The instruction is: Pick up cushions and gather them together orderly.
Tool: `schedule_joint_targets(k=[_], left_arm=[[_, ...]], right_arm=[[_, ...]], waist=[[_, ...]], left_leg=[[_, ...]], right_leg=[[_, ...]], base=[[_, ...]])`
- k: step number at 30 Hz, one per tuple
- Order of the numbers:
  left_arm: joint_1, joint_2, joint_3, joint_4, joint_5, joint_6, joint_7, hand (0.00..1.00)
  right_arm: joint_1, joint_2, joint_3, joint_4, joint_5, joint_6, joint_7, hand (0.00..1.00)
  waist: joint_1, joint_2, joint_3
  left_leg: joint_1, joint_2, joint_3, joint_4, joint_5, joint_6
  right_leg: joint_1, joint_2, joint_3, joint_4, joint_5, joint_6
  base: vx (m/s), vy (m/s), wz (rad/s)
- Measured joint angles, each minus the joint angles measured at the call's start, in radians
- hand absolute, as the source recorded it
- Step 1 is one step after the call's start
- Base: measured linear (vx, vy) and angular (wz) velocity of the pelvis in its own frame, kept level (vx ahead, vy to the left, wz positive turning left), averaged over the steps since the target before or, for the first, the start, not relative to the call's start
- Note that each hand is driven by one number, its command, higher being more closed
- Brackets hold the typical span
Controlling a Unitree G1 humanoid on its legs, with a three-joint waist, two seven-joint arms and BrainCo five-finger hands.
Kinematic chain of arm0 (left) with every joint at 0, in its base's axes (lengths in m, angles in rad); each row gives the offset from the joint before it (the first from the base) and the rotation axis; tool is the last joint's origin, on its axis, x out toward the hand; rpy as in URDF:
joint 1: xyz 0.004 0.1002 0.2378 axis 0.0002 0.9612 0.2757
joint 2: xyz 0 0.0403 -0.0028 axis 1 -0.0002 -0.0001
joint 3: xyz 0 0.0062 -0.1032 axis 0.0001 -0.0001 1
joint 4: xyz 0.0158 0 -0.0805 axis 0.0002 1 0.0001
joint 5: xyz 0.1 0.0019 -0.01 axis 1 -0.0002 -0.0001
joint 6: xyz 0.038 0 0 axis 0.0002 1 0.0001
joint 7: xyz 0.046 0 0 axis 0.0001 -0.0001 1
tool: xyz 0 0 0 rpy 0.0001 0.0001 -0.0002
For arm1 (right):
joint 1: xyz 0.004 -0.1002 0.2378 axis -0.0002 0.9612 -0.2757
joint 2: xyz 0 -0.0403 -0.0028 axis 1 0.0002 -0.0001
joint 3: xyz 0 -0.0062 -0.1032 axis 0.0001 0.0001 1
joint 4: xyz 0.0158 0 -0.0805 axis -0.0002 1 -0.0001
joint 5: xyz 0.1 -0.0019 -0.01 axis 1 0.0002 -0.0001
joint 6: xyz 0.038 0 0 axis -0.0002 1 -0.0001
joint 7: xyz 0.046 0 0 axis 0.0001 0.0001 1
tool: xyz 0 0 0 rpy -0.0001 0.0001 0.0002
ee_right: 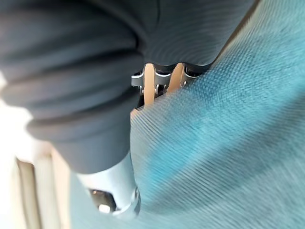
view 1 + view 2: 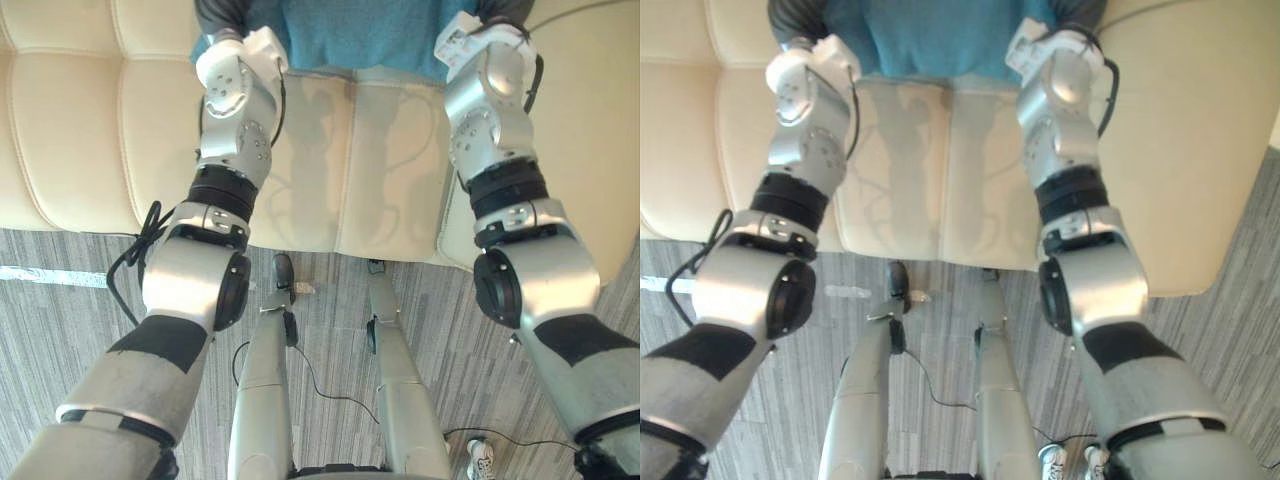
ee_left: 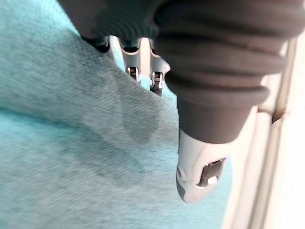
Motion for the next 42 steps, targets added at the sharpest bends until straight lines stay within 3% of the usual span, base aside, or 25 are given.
schedule_joint_targets(k=[1,5,9,12,14,18,19,23,27,29,34,42], left_arm=[[0.023,0.006,0.024,-0.012,0.0,0.0,-0.006,0.0],[0.088,0.035,0.056,-0.051,0.0,0.0,-0.026,0.0],[0.192,0.077,0.058,-0.172,0.003,-0.003,-0.056,0.0],[0.388,0.106,0.04,-0.355,0.029,-0.044,-0.068,0.0],[0.518,0.097,0.026,-0.448,0.041,-0.066,-0.076,0.0],[0.868,-0.019,-0.025,-0.578,0.07,-0.081,-0.115,0.0],[0.998,-0.062,-0.051,-0.582,0.084,-0.079,-0.14,0.0],[1.218,-0.141,-0.116,-0.538,0.148,-0.056,-0.2,0.0],[1.365,-0.176,-0.133,-0.401,0.238,-0.026,-0.24,0.0],[1.403,-0.176,-0.118,-0.289,0.303,-0.014,-0.245,0.0],[1.421,-0.173,-0.051,-0.103,0.399,0.016,-0.245,0.0],[1.442,-0.168,0.006,0.013,0.454,0.032,-0.252,0.0]], right_arm=[[0.028,-0.004,-0.024,-0.042,0.007,-0.015,0.013,0.0],[0.163,-0.06,-0.104,-0.162,0.061,-0.053,0.042,0.0],[0.33,-0.118,-0.171,-0.316,0.071,-0.087,0.089,0.0],[0.601,-0.119,-0.217,-0.551,0.065,-0.116,0.142,0.0],[0.765,-0.1,-0.242,-0.658,0.057,-0.137,0.164,0.0],[1.106,0.037,-0.225,-0.767,-0.029,-0.15,0.223,0.0],[1.203,0.09,-0.183,-0.761,-0.064,-0.147,0.249,0.0],[1.343,0.184,-0.115,-0.669,-0.159,-0.126,0.304,0.0],[1.466,0.252,-0.08,-0.449,-0.28,-0.077,0.329,0.0],[1.504,0.258,-0.08,-0.318,-0.297,-0.049,0.343,0.0],[1.519,0.258,-0.081,-0.124,-0.339,-0.022,0.347,0.0],[1.518,0.25,-0.117,0.061,-0.415,0.01,0.348,0.0]], waist=[[-0.003,0.0,0.0],[-0.012,-0.002,0.001],[-0.012,-0.004,0.002],[-0.003,-0.005,0.002],[0.005,-0.006,0.001],[0.023,-0.018,-0.007],[0.031,-0.028,-0.023],[0.048,-0.039,-0.042],[0.061,-0.037,-0.164],[0.061,-0.032,-0.227],[0.06,-0.026,-0.307],[0.056,-0.026,-0.364]], left_leg=[[-0.001,0.003,-0.004,0.016,-0.007,-0.009],[0.004,0.034,-0.018,0.066,-0.03,-0.023],[0.036,0.037,-0.021,0.076,-0.042,-0.024],[0.113,0.039,-0.023,0.065,-0.06,-0.019],[0.162,0.035,-0.034,0.052,-0.066,-0.017],[0.291,0.028,-0.05,-0.001,-0.068,-0.016],[0.329,0.024,-0.054,-0.023,-0.067,-0.016],[0.436,0.018,-0.065,-0.066,-0.067,-0.015],[0.56,0.011,-0.071,-0.138,-0.062,-0.018],[0.644,0.01,-0.065,-0.185,-0.061,-0.019],[0.768,0.012,-0.038,-0.275,-0.045,-0.023],[0.866,0.006,-0.017,-0.336,-0.039,-0.025]], right_leg=[[0.008,0.003,0.005,0.0,-0.03,0.027],[0.04,0.031,-0.003,0.003,-0.067,-0.004],[0.079,0.034,-0.02,0.006,-0.064,-0.007],[0.154,0.035,-0.03,0.007,-0.07,-0.029],[0.201,0.034,-0.043,0.012,-0.088,-0.046],[0.307,0.031,-0.079,0.042,-0.147,-0.066],[0.322,0.031,-0.091,0.075,-0.179,-0.077],[0.394,0.03,-0.111,0.128,-0.234,-0.088],[0.477,0.02,-0.138,0.156,-0.291,-0.1],[0.537,0.017,-0.143,0.16,-0.318,-0.101],[0.62,0.013,-0.134,0.132,-0.329,-0.1],[0.699,0.014,-0.114,0.082,-0.321,-0.098]], base=[[-0.05,-0.046,-0.17],[-0.05,-0.039,-0.07],[-0.04,-0.024,0.02],[0.0,-0.009,0.03],[0.0,-0.033,0.17],[0.03,-0.059,0.24],[0.04,-0.078,0.21],[0.07,-0.06,0.2],[0.11,-0.032,0.16],[0.13,-0.017,0.06],[0.1,-0.006,-0.08],[0.05,0.018,-0.08]])
